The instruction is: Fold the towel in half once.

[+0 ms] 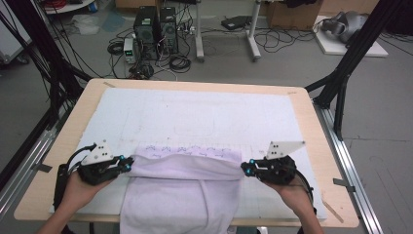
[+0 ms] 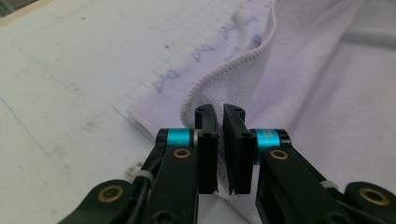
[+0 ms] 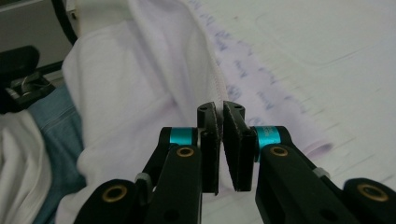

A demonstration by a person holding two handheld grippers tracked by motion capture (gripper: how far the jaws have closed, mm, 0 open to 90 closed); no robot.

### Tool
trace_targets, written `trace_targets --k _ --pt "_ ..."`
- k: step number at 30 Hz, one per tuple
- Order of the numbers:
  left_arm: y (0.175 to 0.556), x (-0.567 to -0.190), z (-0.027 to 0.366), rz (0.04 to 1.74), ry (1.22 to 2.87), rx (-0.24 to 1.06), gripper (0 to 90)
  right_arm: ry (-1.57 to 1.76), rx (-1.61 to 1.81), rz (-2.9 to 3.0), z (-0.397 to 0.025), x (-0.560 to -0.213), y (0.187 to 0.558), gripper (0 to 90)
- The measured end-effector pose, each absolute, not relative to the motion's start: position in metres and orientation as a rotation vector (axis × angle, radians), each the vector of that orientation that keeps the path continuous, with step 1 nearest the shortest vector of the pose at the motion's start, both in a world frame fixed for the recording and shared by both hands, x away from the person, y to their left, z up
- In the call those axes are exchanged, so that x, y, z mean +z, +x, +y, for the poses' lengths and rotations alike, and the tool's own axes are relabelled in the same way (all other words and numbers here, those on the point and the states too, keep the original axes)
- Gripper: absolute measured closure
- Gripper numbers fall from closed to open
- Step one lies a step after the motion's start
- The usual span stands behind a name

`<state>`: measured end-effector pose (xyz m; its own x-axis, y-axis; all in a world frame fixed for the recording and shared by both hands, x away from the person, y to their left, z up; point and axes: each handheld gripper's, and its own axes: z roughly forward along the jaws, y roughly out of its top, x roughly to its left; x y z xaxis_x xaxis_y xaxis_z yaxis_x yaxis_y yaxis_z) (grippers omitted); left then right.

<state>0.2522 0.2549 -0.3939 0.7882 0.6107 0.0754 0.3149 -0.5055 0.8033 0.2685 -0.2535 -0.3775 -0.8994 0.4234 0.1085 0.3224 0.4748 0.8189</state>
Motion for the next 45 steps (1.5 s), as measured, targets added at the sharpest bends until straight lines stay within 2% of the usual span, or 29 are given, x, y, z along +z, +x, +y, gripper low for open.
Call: trace_targets --k 4,9,15,18,24,31,36,39,41,42,44,45 --pt "0.23 -0.403 0.259 0.679 2.141 0.405 80.0 0.648 1.435 2.646 -0.256 -0.388 0.247 84.5" --pt "0.223 -0.406 0.261 0.665 2.146 0.343 64.0 0.63 1.493 2.672 -0.256 -0.39 0.237 75.6" --pt "0.233 -0.388 0.258 0.634 2.114 0.359 52.3 0.656 1.413 2.661 -0.25 -0.387 0.257 69.5" --pt "0.237 -0.379 0.257 0.615 2.104 0.385 51.7 0.675 1.374 2.667 -0.245 -0.39 0.274 67.1" --pt "0.275 -0.382 0.254 0.673 2.126 0.424 56.7 0.723 1.29 2.644 -0.234 -0.401 0.31 61.1" --pt "0.327 -0.405 0.245 0.802 2.136 0.406 56.1 0.806 1.198 2.629 -0.228 -0.413 0.343 52.9" --pt "0.354 -0.427 0.248 0.922 2.146 0.321 48.8 0.876 1.189 2.607 -0.231 -0.425 0.361 48.5" --pt "0.362 -0.437 0.245 0.951 2.169 0.253 38.3 0.899 1.172 2.644 -0.231 -0.435 0.369 47.4" --pt "0.362 -0.439 0.243 0.939 2.183 0.285 40.4 0.916 1.165 2.677 -0.23 -0.441 0.373 50.0" --pt "0.361 -0.439 0.243 0.928 2.183 0.282 45.3 0.911 1.162 2.679 -0.23 -0.441 0.373 52.8" --pt "0.361 -0.438 0.243 0.894 2.185 0.241 67.3 0.892 1.185 2.708 -0.23 -0.441 0.373 67.4" --pt "0.36 -0.438 0.242 0.877 2.188 0.235 74.9 0.884 1.189 2.721 -0.23 -0.441 0.373 81.6"
